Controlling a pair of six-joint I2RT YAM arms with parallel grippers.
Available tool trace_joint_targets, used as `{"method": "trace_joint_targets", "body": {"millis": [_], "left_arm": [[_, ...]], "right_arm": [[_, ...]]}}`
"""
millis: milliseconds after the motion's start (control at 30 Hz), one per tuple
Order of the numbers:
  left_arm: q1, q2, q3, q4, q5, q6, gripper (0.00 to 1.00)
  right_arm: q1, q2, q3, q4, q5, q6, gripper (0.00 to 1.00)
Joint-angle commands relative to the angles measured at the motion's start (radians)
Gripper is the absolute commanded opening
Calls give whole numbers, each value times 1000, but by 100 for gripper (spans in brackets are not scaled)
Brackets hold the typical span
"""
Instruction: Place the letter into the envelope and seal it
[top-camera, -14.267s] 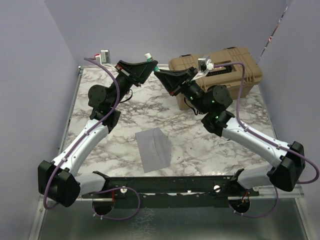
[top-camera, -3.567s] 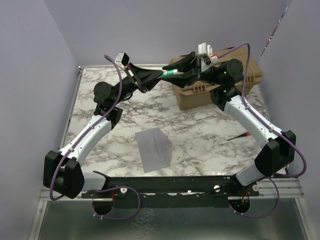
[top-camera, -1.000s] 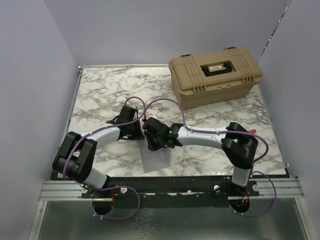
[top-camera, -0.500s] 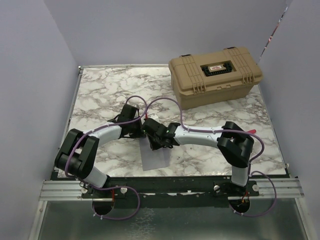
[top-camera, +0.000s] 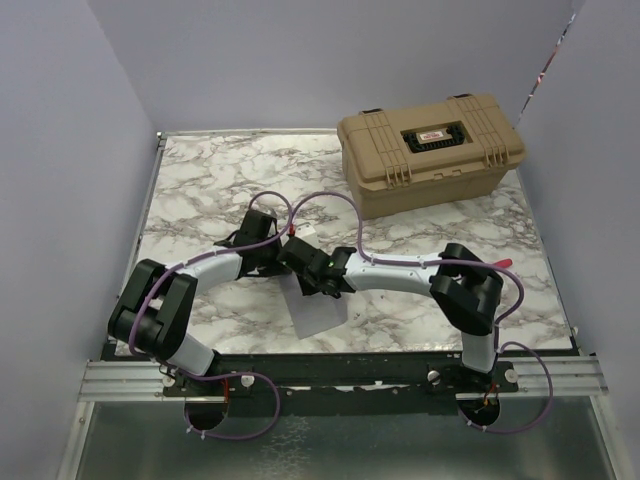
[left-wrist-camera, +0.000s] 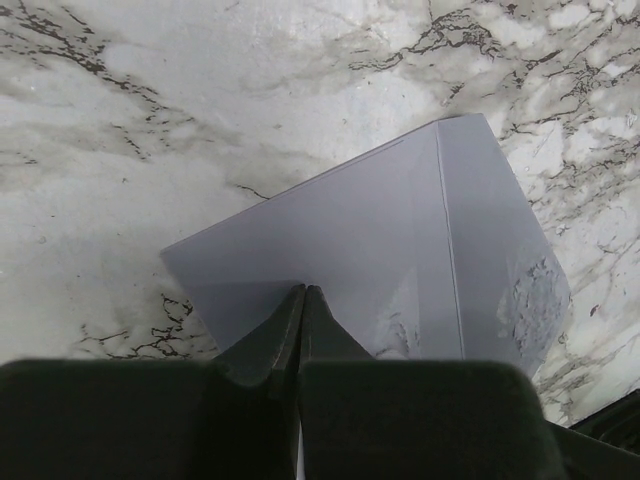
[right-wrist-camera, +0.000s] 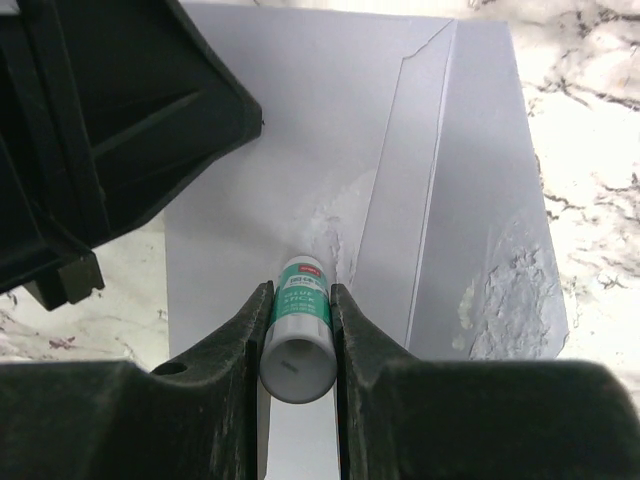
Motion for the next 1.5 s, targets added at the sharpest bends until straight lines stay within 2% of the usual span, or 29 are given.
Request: {"method": "trace_joint_targets", "body": {"millis": [0, 300, 467, 633, 900, 1233, 1467], "left_arm": [[6, 74, -26, -88, -69, -3, 0], [35, 122, -9, -81, -32, -76, 0], [44, 147, -10, -83, -39, -104, 0], [51, 159, -19, -83, -54, -112, 0], [71, 155, -34, -84, -53, -131, 0], [78, 190, -21, -88, -22, -89, 0], [77, 211, -4, -89, -19, -83, 0]], "right_arm": [[-1, 30, -8, 95, 77, -41, 0], [0, -35, -116, 85, -40, -73, 0], [1, -75, -219, 160, -164, -190, 0], [2, -80, -238, 159, -240, -251, 1], [2, -133, -240, 132, -184, -283, 0], [-61, -32, -183, 175, -66, -239, 0], [-96, 26, -112, 175, -65, -233, 0]]}}
